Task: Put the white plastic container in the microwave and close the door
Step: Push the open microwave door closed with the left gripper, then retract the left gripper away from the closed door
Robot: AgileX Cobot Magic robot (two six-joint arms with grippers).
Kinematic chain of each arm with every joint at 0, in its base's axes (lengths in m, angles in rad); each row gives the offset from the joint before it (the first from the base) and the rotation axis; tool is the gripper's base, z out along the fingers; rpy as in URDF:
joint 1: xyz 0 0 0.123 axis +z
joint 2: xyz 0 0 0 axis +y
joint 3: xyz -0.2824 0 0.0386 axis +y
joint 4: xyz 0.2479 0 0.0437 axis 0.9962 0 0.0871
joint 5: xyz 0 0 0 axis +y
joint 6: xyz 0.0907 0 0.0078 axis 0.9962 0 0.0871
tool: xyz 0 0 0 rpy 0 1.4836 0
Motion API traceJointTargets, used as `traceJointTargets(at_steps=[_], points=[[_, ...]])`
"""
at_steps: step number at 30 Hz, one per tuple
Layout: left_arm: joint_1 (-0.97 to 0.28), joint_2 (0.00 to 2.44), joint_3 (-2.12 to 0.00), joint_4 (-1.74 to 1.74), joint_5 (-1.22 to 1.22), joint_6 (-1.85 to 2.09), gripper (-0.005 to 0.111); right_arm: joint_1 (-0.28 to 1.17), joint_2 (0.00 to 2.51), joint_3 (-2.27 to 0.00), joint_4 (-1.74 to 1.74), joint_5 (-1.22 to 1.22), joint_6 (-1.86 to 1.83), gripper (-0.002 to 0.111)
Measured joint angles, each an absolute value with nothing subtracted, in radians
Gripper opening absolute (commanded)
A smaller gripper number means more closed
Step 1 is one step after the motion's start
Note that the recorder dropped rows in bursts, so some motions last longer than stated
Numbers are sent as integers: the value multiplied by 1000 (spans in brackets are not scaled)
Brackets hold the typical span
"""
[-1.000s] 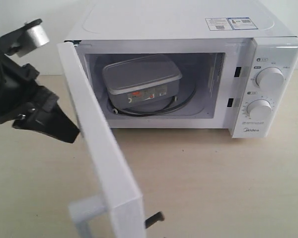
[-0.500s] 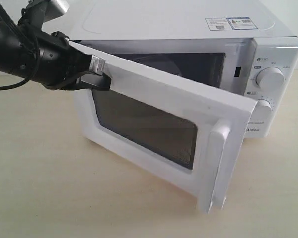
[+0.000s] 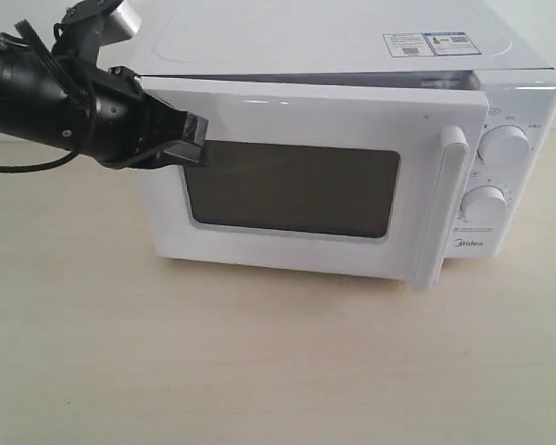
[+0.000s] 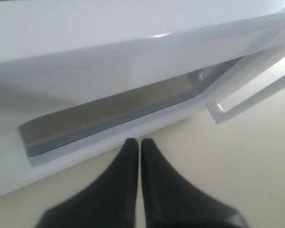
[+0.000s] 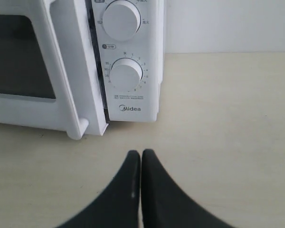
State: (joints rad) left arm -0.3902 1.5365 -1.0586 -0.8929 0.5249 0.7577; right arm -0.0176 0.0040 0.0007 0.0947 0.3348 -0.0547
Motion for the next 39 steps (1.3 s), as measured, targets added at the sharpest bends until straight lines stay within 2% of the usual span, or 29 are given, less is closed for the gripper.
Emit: traceJointTargets(at_steps=[16,27,39], points=[[-391,1606,-1104,-979,429,883,4,-18,4,1,95,335,-55,0],[-391,1606,-1104,-979,467,894,4,-18,4,1,95,335,-55,0],[-391,1429,-1056,-958,568,902,4,-18,4,1,95,335,-55,0]])
